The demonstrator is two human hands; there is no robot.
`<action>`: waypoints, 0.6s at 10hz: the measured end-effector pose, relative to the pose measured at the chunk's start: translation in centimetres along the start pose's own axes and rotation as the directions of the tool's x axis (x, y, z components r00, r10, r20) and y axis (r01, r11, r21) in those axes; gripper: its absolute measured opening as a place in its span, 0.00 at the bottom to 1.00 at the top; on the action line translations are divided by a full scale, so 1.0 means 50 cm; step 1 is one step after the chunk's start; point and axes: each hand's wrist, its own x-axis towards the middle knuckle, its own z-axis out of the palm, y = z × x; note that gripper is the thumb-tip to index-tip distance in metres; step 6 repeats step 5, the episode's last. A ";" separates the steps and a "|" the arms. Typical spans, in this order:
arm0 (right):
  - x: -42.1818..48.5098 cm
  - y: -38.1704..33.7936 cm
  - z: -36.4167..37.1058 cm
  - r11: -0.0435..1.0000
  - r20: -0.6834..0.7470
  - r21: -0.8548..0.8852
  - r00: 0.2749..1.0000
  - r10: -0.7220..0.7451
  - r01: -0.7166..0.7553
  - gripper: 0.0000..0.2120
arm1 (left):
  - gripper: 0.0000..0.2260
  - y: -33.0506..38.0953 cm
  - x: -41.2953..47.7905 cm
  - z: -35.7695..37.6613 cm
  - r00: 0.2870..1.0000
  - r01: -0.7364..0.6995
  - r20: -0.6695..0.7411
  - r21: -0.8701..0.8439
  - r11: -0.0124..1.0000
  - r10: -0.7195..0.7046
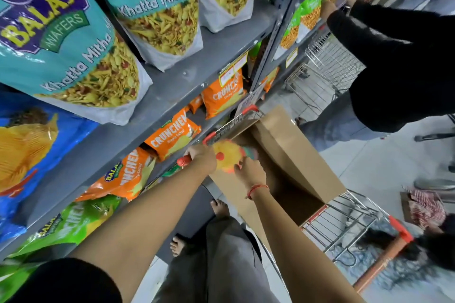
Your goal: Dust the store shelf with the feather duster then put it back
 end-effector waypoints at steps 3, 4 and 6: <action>0.004 -0.031 -0.017 0.996 -0.065 -0.045 0.995 -0.081 0.078 0.15 | 0.16 -0.052 -0.006 0.013 0.989 -0.066 -0.136 -0.014 0.998 0.064; -0.006 -0.053 -0.030 0.990 -0.095 -0.059 0.986 -0.137 0.132 0.14 | 0.14 -0.075 -0.030 0.005 0.972 -0.103 -0.218 -0.080 0.991 0.084; -0.015 -0.079 -0.039 0.979 -0.109 -0.087 0.975 -0.195 0.186 0.14 | 0.14 -0.103 -0.068 -0.010 0.934 -0.167 -0.342 -0.161 0.973 0.104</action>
